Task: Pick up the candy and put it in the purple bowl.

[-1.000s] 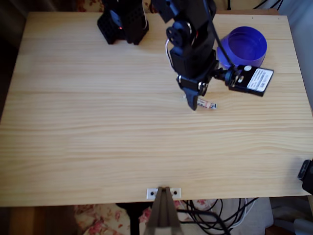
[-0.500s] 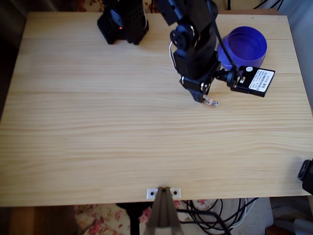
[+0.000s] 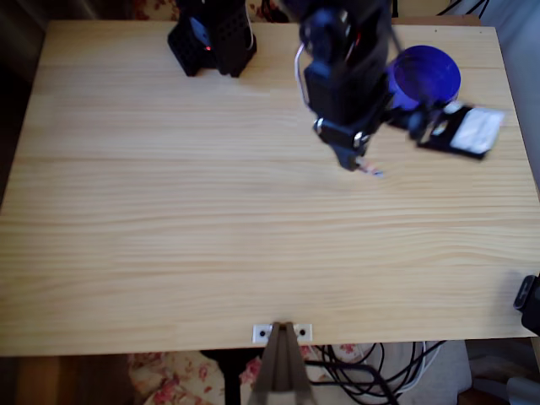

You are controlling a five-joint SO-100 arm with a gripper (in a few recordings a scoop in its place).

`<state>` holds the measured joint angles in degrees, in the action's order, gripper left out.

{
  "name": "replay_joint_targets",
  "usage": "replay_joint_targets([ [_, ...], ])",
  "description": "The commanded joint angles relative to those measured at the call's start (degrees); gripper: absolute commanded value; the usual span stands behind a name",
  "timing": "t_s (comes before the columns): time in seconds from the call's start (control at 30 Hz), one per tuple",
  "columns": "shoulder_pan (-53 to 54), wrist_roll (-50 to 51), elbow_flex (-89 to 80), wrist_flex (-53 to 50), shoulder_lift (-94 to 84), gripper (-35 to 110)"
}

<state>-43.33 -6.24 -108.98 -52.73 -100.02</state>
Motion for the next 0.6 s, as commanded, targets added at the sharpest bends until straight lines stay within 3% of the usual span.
replay_joint_targets([
  [0.0,-5.27,0.00,12.13,-4.66,-8.35,0],
  [0.3,-21.97,0.00,25.05,-7.29,-2.64,0],
  [0.57,-29.71,1.41,26.19,-2.72,2.11,0],
])
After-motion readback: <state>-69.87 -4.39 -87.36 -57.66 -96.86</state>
